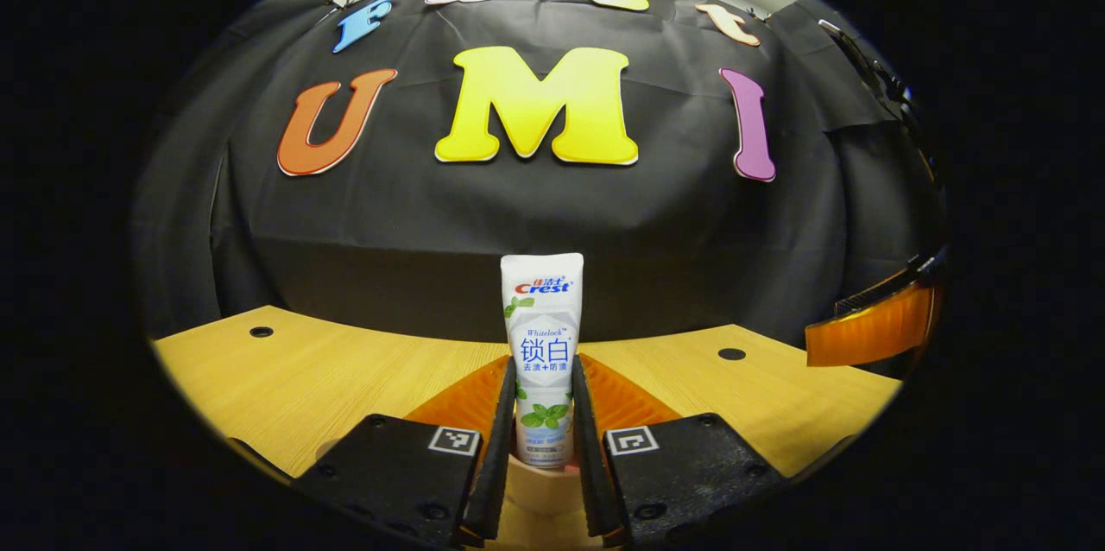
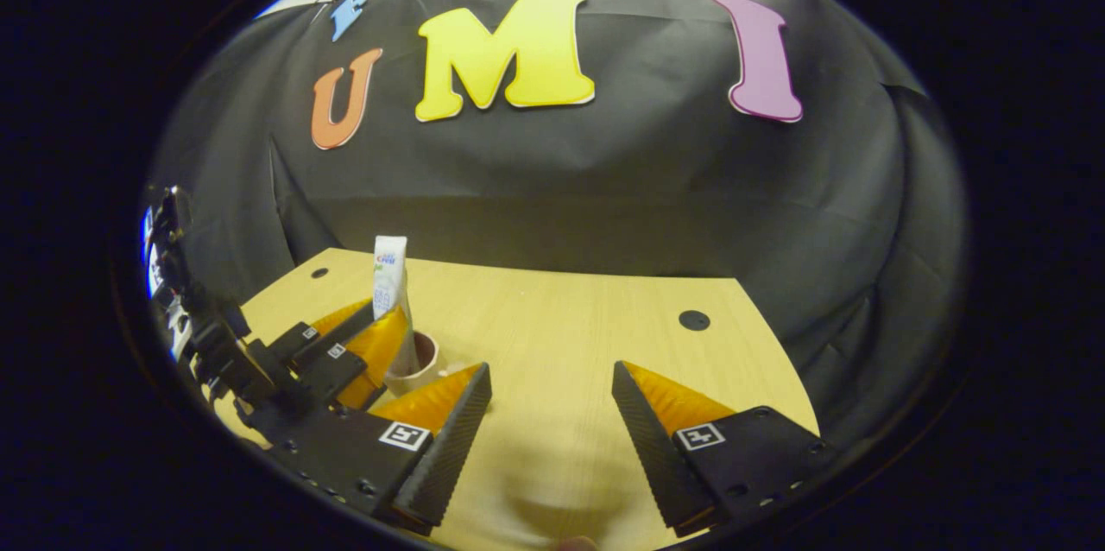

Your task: Put the toothbrush and toothpaste on the desktop into the cup, then pick up the cup and place it on the coaster on the desktop.

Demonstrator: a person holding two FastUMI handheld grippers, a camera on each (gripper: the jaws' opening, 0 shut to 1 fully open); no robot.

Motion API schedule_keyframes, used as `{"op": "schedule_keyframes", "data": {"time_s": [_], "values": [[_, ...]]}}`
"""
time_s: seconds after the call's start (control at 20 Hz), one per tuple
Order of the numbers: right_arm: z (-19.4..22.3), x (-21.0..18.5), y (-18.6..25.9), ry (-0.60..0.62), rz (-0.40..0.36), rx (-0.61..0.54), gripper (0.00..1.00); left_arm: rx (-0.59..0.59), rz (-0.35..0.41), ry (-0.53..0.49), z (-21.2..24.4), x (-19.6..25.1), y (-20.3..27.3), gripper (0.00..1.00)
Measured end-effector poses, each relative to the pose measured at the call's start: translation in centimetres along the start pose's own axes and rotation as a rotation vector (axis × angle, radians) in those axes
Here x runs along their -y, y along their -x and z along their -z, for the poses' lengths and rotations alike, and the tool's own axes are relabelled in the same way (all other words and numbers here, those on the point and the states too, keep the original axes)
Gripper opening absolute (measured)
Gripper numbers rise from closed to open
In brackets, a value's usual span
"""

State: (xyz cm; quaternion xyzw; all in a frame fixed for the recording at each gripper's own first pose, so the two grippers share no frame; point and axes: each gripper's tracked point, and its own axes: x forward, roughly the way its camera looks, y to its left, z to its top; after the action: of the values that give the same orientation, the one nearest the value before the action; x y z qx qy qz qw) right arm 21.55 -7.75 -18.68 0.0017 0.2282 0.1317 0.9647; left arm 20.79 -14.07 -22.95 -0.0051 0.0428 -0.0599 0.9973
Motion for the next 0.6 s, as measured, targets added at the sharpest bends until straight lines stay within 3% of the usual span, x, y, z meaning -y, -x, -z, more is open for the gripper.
{"op": "schedule_keyframes", "data": {"time_s": [0.05,0.1,0.5,0.6], "values": [[-0.2,-0.2,0.1,0.008,-0.006,0.002,0.88,0.002,0.006,0.004,-0.2,0.1,0.5,0.48],[-0.4,-0.7,0.1,0.017,-0.014,0.004,0.88,0.001,0.002,0.006,-0.2,0.0,0.9,0.41],[-2.3,-3.3,0.6,0.123,-0.103,-0.027,0.9,-0.04,0.017,0.0,-0.9,-0.9,4.2,0.47],[-2.8,-4.0,0.6,0.162,-0.14,-0.053,0.92,-0.056,0.024,0.022,-1.7,-1.2,6.1,0.52]]}}
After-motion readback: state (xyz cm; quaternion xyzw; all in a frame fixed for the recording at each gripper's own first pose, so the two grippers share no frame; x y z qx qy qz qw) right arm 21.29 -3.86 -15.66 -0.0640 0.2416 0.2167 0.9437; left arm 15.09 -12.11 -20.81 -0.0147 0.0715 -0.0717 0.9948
